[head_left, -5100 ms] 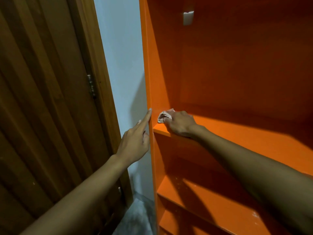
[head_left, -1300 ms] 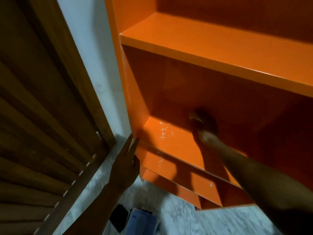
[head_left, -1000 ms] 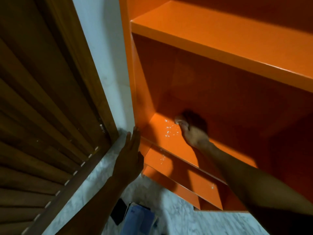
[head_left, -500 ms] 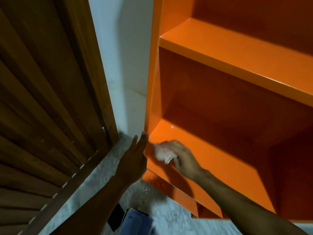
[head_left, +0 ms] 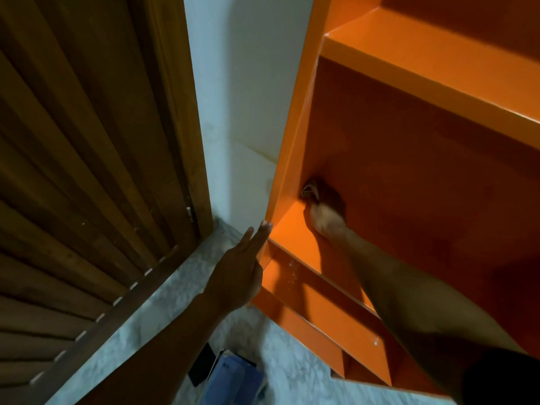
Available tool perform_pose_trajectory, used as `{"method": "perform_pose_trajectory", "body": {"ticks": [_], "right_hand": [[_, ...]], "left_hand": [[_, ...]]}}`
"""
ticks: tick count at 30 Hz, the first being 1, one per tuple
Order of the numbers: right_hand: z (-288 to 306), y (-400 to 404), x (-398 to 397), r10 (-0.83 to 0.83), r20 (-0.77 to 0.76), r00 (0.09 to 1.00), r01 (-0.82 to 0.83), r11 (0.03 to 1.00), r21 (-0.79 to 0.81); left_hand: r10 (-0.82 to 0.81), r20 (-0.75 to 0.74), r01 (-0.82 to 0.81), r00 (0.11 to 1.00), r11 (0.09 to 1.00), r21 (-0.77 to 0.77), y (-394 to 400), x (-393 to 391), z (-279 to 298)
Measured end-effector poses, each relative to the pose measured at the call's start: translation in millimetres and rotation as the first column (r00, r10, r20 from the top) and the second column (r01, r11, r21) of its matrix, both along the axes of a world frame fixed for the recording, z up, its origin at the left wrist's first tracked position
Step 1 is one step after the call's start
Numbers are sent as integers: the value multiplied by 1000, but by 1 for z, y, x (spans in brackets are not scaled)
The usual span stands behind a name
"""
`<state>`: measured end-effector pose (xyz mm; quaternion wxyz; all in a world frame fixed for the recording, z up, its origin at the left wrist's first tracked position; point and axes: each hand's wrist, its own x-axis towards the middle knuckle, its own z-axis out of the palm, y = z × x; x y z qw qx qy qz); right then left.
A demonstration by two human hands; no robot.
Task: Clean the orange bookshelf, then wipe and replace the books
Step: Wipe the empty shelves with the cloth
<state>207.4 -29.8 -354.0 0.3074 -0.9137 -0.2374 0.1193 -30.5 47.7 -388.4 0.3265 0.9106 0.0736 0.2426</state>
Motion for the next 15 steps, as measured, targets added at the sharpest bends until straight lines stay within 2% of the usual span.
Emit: {"method": "perform_pose_trajectory", "body": {"ticks": [2,4,7,10,12,14,15], "right_hand": [[-4,-10,-20,72,216,974,-50,994,-102],[-13,-20,-40,124,303,945,-102,991,-88],[-27,-29,-73,205,313,927,-187,978,-88],[-30,-42,-107,262,362,894,-273,962,-20],[-33,-49,-123,318,455,831,-346,938,-25],[-34,-58,-122,416,577,703,-448,889,-95],[-33,-60,-117,483,627,611,-501,849,-166]], "left_hand": [[-3,25,3,1000,1000,-15,-1,1,4],[2,29,-1,1000,1000,-24,-1,1,8],[28,-52,-31,998,998,-56,3,2,6],[45,-106,-54,993,995,-80,3,1,10],[51,-87,-58,995,994,-90,1,2,15],[33,-60,-38,998,996,-79,0,2,19],[29,-52,-32,998,997,-68,0,3,17]]}}
